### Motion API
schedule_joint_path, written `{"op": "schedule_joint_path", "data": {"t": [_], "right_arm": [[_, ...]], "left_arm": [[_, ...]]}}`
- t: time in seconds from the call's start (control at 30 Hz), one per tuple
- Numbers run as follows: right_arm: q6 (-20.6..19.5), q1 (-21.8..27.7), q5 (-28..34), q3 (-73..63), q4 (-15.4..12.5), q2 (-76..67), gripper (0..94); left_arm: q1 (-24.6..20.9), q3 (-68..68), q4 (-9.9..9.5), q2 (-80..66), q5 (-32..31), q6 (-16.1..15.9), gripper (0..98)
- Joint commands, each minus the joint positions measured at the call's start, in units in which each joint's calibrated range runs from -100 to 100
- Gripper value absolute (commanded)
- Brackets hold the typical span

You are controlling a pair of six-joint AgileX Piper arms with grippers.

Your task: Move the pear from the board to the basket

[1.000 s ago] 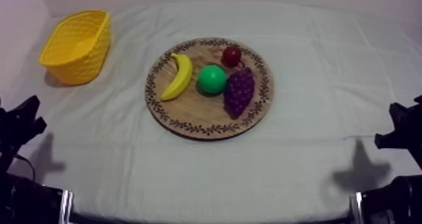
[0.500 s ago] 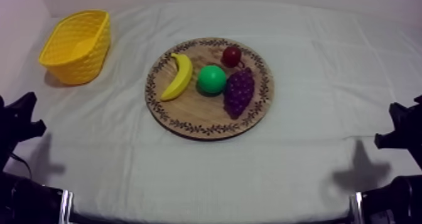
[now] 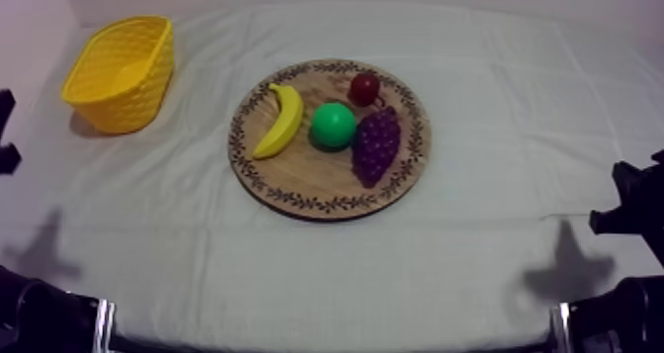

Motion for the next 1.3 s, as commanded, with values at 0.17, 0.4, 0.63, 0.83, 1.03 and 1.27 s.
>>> {"op": "schedule_joint_path", "data": {"t": [0.17, 0.4, 0.63, 0.83, 1.03, 1.27], "right_arm": [[0.0, 0.0, 0.0, 0.0, 0.0, 0.0, 0.3], [0.0, 0.0, 0.0, 0.0, 0.0, 0.0, 0.3], [0.0, 0.0, 0.0, 0.0, 0.0, 0.0, 0.3], [0.0, 0.0, 0.0, 0.0, 0.0, 0.0, 0.3], [0.0, 0.0, 0.0, 0.0, 0.0, 0.0, 0.3], [0.0, 0.0, 0.0, 0.0, 0.0, 0.0, 0.3]], "left_arm": [[0.3, -19.3, -1.21, 19.2, 1.9, 1.0, 0.0], [3.9, -33.4, -4.43, 34.6, 6.9, 3.4, 0.0], [7.8, -43.8, -5.88, 50.2, 12.5, 5.6, 0.4], [10.6, -46.4, -5.97, 58.8, 14.3, 8.8, 2.1], [13.4, -48.2, -5.93, 67.1, 16.1, 12.8, 4.5], [17.3, -51.2, -5.85, 75.7, 18.3, 16.1, 16.7]]}}
